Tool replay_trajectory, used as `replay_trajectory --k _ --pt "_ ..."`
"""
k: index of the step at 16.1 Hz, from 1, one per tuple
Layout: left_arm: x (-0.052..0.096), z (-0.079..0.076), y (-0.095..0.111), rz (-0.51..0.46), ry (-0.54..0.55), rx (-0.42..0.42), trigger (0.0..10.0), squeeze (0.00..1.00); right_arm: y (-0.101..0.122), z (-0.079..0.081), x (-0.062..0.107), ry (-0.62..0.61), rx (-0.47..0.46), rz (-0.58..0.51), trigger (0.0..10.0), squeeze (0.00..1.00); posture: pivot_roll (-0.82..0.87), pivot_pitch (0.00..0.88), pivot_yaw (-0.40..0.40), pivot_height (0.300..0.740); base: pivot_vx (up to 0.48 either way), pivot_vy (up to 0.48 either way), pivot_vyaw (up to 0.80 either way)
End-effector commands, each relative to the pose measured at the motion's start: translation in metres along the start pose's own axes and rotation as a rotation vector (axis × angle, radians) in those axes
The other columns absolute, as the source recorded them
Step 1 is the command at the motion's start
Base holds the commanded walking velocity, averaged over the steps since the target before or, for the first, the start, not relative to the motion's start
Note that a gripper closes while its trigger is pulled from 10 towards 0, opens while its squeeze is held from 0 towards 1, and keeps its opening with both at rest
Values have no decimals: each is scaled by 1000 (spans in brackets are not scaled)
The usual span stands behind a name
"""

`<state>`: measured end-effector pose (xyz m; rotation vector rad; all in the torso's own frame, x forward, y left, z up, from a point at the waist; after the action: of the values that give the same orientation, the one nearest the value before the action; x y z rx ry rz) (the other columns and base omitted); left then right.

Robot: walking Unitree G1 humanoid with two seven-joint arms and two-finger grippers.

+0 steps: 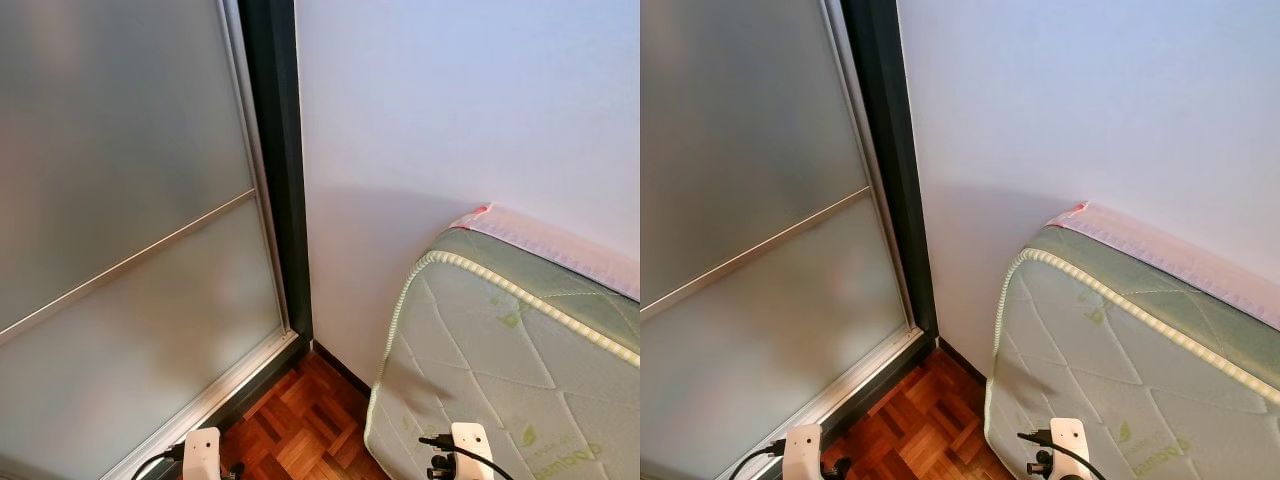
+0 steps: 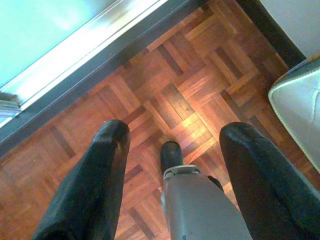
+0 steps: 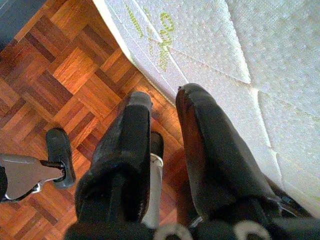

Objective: Clean up the room

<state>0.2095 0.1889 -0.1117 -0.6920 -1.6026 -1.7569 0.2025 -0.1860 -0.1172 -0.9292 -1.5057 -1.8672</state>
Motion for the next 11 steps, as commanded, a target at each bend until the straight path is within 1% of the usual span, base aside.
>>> replay_trajectory --k 1,4,5,7,11 --pt "-9 6 30 -14 -80 -53 10000 0 5 -9 0 -9 -219 16 10000 0 -43 2 47 740 0 341 0" --pt "-9 8 30 -10 -73 -81 10000 0 -1 -11 1 -20 -238 23 10000 0 -44 8 57 740 0 445 0" --pt "-9 9 30 -10 -71 -75 10000 0 -3 -11 1 -26 -241 29 10000 0 -44 10 61 740 0 379 0" --pt "-9 10 31 -15 -66 -93 10000 0 -5 -13 1 -43 -241 38 10000 0 -43 15 59 740 0 0 0" --pt "-9 9 31 -13 -63 -96 10000 0 -1 -13 0 -46 -235 34 10000 0 -45 14 56 740 0 0 0"
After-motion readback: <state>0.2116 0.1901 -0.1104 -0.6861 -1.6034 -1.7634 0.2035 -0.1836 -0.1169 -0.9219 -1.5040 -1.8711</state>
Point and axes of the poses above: a point about 5 cm out from each wrist's last joint towards the gripper, its own x axis pointing back from the gripper into the wrist, its own y axis along the axis of the wrist's last joint, z = x × y, the point moved 4 cm from there along -x, pointing out of the wrist towards the gripper, and after that the axes turned 10 degrees about -x, right-handed, at the moved point
